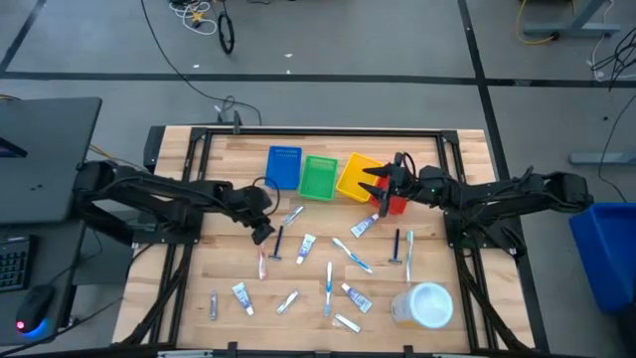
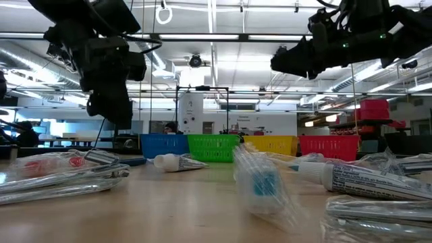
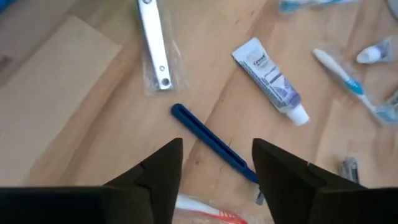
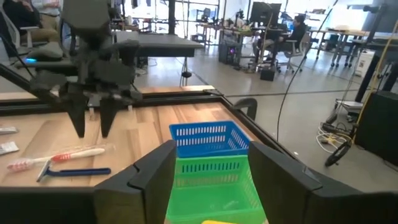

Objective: Pick & Place Travel size toiletries
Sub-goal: Put the left blue razor into the blue bin

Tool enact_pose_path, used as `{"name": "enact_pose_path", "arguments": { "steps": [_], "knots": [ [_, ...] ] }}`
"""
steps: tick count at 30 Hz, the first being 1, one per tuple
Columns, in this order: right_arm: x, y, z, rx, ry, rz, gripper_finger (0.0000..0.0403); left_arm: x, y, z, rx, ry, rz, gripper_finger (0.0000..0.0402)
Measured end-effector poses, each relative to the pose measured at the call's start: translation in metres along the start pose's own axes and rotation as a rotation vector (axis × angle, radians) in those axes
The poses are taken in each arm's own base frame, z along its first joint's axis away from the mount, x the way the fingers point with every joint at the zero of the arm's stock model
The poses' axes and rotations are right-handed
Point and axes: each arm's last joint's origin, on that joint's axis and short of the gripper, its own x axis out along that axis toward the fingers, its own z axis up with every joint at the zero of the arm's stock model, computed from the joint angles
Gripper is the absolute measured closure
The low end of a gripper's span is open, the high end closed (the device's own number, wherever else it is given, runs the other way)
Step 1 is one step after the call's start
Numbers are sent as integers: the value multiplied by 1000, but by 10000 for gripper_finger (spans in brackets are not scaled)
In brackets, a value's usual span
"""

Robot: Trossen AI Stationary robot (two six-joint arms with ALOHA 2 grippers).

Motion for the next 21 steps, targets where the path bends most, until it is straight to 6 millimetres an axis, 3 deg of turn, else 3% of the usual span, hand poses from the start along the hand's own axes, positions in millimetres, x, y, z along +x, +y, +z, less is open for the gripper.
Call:
{"name": "enact_pose_path", "arguments": {
  "steps": [11, 21],
  "knots": [
    [0, 0, 1, 1, -8, 3, 197, 43, -13, -8, 61, -23, 50, 184],
    [0, 0, 1, 1, -8, 5, 196, 50, -14, -16, 35, -47, 146, 184]
  ]
}}
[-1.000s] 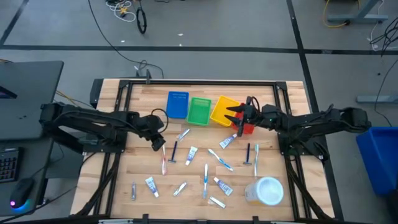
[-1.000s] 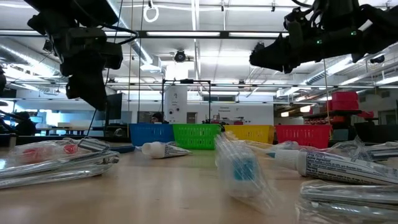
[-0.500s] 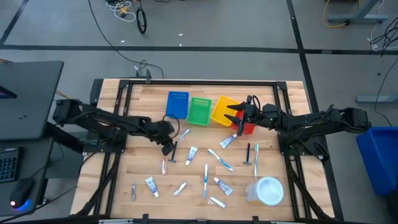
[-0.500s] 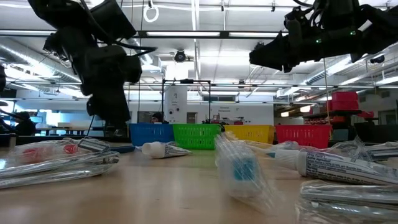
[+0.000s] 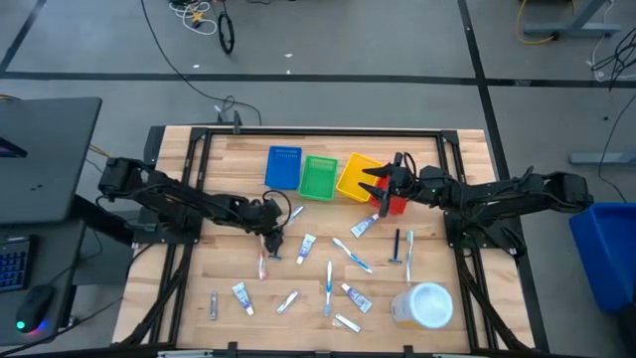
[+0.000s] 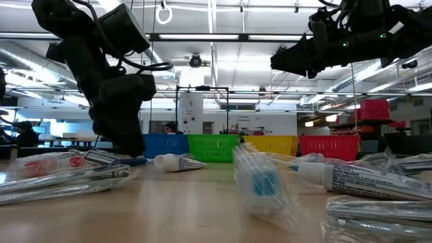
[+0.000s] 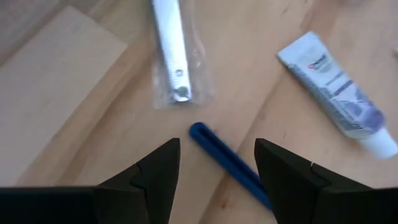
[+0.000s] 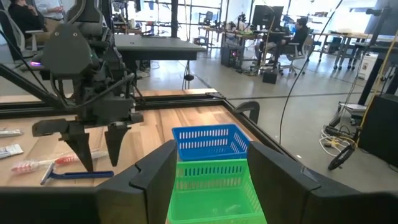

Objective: Pick & Place Travel size toiletries
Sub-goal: Put the left blue razor into the blue bin

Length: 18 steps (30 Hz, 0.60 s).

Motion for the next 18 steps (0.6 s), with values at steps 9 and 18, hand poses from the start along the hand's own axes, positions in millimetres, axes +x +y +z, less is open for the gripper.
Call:
{"name": "enact_pose_path", "arguments": {
  "steps": [9, 18],
  "knots": [
    [0, 0, 0, 0, 0, 0, 201, -2, -9, -4, 25, -59, 20, 184],
    [0, 0, 0, 0, -1, 0, 197, 17, -14, -19, 68, -39, 86, 184]
  ]
}}
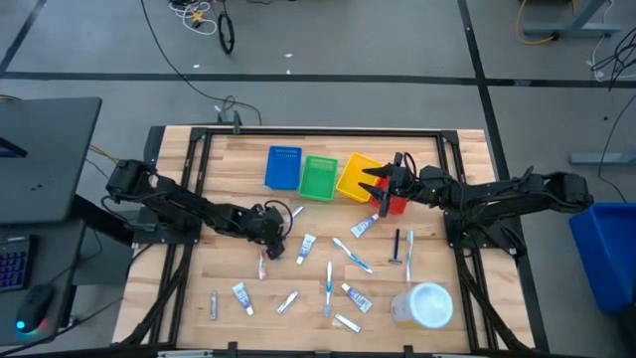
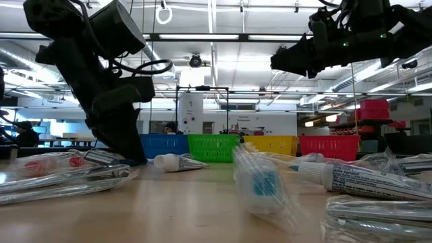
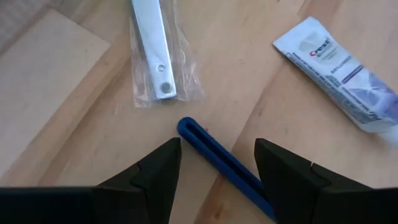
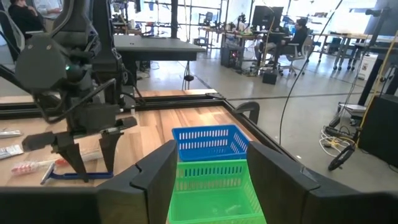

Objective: Pick & Place Travel size toiletries
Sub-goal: Put the left blue razor into the blue bin

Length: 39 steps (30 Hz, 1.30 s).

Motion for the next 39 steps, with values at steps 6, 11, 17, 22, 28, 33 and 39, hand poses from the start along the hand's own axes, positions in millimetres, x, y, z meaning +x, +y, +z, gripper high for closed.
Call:
{"name": "enact_pose_path", "arguments": {
  "steps": [6, 11, 17, 22, 28, 33, 39],
  "knots": [
    [0, 0, 0, 0, 1, 0, 191, 2, -2, -3, -20, -17, 32, 203],
    [0, 0, 0, 0, 1, 0, 190, 1, -1, -4, -19, -18, 37, 261],
    [0, 0, 0, 0, 1, 0, 198, 1, 0, -3, -78, -35, 58, 330],
    [0, 0, 0, 0, 1, 0, 200, 1, 0, -3, -145, -55, 70, 358],
    [0, 0, 0, 0, 1, 0, 194, -4, 0, 0, -172, -75, 63, 357],
    [0, 0, -1, -1, 6, 0, 199, -27, -3, 22, -167, -203, 59, 364],
    [0, 0, -2, -2, 18, 1, 203, -59, 6, 61, -191, -493, 217, 360]
  ]
}}
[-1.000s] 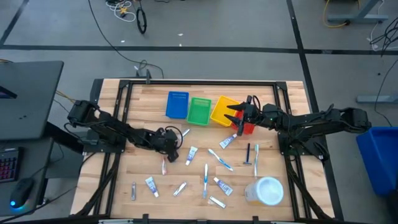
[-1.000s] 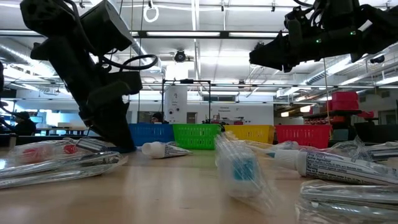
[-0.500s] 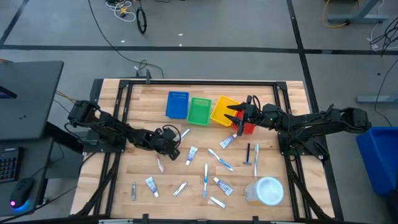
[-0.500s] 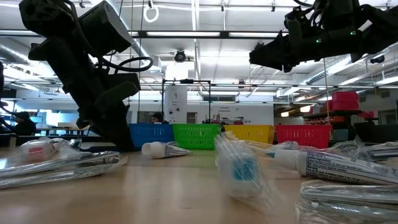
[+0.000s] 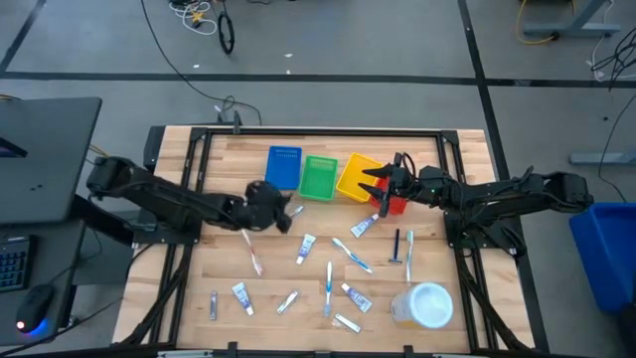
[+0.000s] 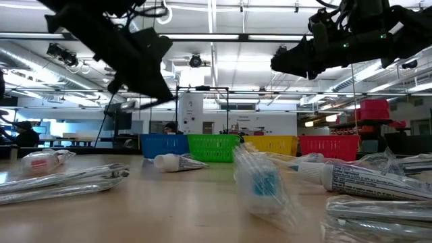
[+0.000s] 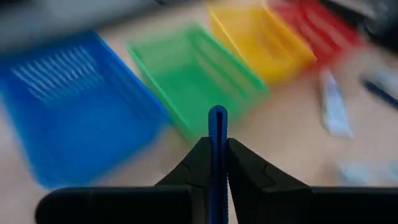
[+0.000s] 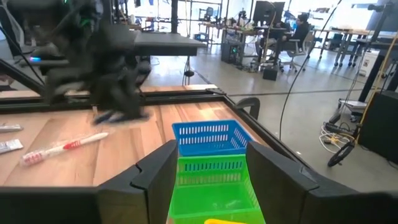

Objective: Pick & Place Travel size toiletries
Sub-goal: Put the left blue razor into the blue bin

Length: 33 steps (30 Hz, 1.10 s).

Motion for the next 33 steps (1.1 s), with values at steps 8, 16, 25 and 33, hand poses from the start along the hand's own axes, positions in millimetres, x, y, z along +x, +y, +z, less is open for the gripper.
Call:
{"name": "enact_pose_path", "arguments": {
  "steps": [8, 16, 25, 33],
  "knots": [
    [0, 0, -1, -1, 9, 0, 196, 35, 23, 42, 55, -166, 161, 360],
    [0, 0, -1, -1, 8, -1, 202, 89, 67, 44, 30, -76, 231, 358],
    [0, 0, -1, -12, 9, -1, 200, 128, 82, 32, 22, -63, 182, 354],
    [0, 0, -1, -13, 15, 0, 205, 145, 89, 18, 1, -38, 222, 349]
  ]
}}
